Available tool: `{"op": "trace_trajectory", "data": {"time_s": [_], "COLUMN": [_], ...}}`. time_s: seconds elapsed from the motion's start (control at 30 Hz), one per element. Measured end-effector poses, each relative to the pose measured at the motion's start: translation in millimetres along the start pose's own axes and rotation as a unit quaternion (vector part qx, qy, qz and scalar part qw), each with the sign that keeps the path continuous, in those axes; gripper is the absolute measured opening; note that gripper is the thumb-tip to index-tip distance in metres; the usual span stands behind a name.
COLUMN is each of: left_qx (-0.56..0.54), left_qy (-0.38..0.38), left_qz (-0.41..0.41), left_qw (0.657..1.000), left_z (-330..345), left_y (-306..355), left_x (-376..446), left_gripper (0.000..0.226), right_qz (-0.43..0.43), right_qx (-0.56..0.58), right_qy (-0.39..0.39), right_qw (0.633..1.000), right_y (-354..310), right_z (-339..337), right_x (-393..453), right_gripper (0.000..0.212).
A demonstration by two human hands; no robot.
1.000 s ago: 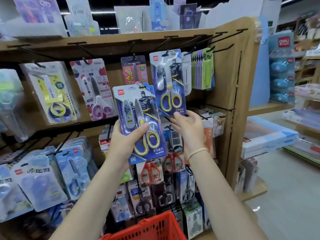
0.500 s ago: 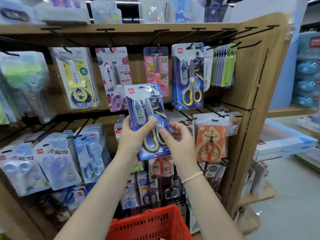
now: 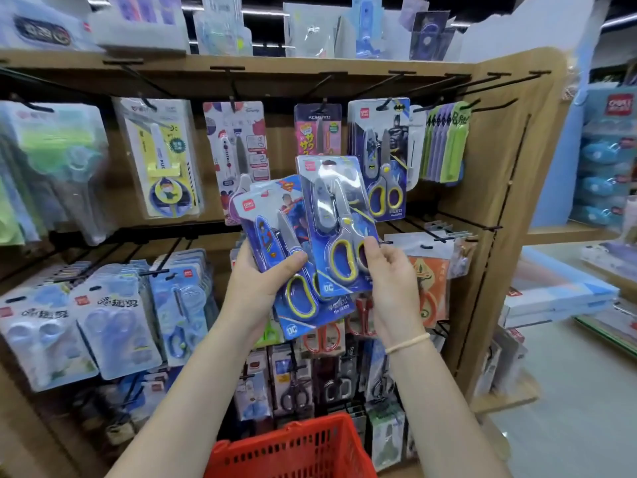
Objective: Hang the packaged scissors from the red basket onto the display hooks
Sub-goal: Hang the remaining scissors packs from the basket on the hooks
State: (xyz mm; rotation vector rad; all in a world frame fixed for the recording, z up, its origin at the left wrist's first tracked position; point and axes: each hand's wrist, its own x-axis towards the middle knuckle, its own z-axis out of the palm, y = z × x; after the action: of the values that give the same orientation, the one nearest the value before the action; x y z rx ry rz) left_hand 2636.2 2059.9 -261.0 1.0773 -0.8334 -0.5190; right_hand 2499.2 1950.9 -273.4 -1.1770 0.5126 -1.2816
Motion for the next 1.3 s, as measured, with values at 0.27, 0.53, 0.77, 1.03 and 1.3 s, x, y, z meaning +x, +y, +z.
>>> {"op": "trace_trajectory", "data": {"time_s": [0.27, 0.53, 0.77, 1.03, 1.3], "left_qx": [0.05, 0.063, 0.056, 0.039, 0.021], "left_qy": [0.04, 0.037, 0.031, 0.02, 0.028], "left_qz": [0.043, 0.039, 0.032, 0.03, 0.013], "left_qw": [0.997, 0.997, 0.997, 0.999, 0.999], "left_z": [11.1, 19.4, 24.0, 35.3, 41.2], "left_y": [8.8, 13.7, 14.4, 11.0, 3.0], "left_x": [25.3, 30.7, 30.2, 30.8, 27.3], "left_gripper": [0.066, 0.065, 0.057, 0.056, 0.051], "right_qz": [-0.106, -0.12, -0.116, -0.071, -0.003], "right_qx": [-0.044, -0.049, -0.043, -0.072, -0.044], "right_qy": [0.038, 0.086, 0.093, 0.109, 0.139], "right_qw": [0.993, 0.988, 0.988, 0.989, 0.989], "right_y": [-31.3, -52.1, -41.7, -34.1, -11.2], "right_z": [-13.0, -5.5, -15.1, -11.7, -28.3], "right_x": [39.5, 88.8, 94.3, 101.1, 63.1], "right_gripper": [0.027, 0.028, 0.029, 0.04, 0.038]}}
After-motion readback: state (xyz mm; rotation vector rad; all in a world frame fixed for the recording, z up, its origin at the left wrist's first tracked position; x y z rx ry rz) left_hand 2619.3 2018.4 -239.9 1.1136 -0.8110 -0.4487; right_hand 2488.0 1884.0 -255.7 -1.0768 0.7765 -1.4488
